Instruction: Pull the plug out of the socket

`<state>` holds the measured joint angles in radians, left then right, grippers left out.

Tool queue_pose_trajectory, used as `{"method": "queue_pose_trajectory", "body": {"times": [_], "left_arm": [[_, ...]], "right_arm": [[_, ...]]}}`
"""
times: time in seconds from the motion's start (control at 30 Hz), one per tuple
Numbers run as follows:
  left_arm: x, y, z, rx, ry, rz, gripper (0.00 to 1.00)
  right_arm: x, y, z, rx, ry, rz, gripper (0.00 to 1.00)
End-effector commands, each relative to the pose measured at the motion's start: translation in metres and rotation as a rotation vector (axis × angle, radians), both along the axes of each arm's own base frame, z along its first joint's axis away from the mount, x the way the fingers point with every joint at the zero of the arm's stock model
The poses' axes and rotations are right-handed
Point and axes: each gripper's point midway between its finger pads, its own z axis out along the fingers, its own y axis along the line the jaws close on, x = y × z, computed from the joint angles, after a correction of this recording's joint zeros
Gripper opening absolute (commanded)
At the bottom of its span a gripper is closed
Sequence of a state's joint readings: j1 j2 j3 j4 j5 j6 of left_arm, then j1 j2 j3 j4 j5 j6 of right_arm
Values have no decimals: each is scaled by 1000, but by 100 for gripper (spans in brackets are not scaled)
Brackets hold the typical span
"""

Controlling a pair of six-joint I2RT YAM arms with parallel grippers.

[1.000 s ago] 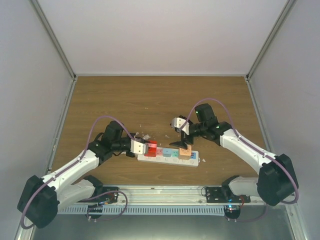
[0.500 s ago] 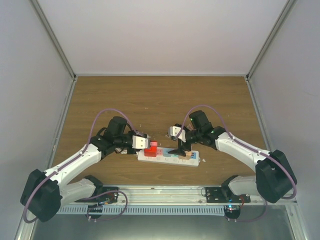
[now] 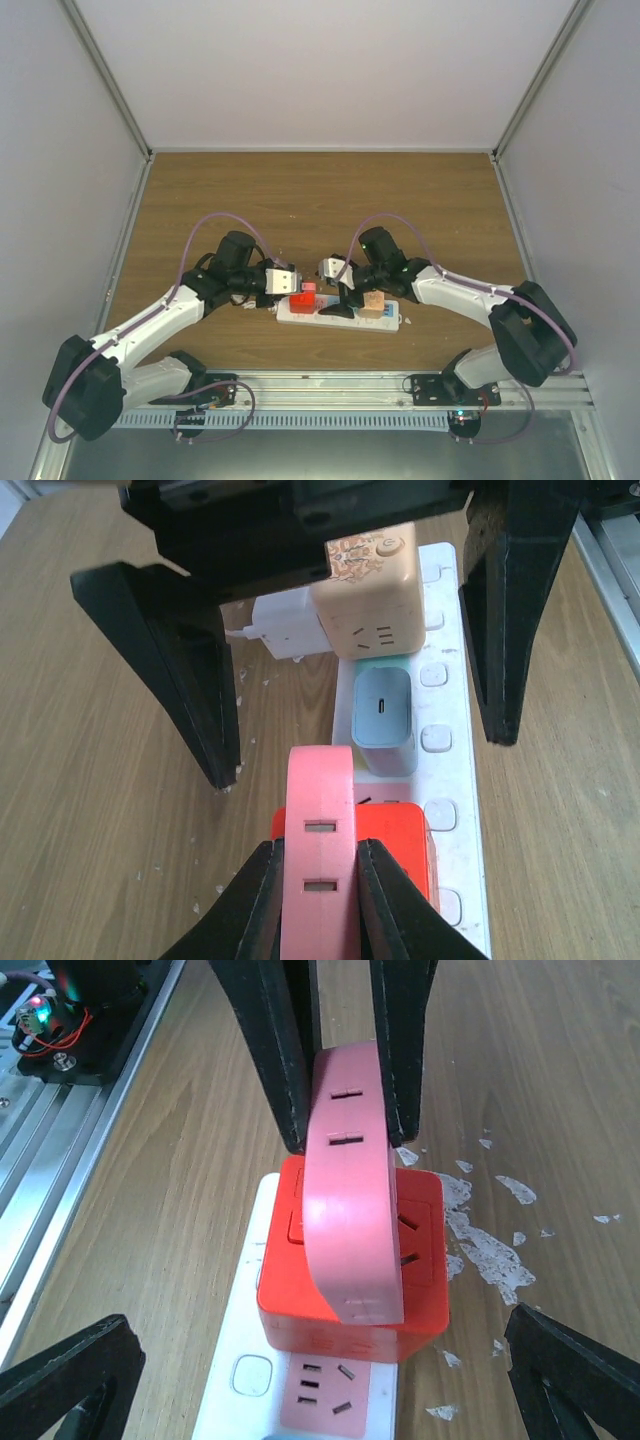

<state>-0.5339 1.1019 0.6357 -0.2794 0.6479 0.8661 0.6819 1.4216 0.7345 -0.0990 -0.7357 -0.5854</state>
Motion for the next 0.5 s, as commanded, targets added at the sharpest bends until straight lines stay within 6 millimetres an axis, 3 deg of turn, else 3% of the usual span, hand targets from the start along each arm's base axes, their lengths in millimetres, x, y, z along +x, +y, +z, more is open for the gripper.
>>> {"method": "queue_pose_trajectory", "body": {"times": [0.0,0.27,0.47], "left_arm": [[-3,-1,2,-25,5,7,0],[-5,0,0,-26,6,5,0],[-6,1,-1,-28,0,6,0]], "right_arm": [[1,17,6,43,4,5,100],[12,33,-9,18,49,-52,99],[12,46,-21,-24,36,-60,93]]}}
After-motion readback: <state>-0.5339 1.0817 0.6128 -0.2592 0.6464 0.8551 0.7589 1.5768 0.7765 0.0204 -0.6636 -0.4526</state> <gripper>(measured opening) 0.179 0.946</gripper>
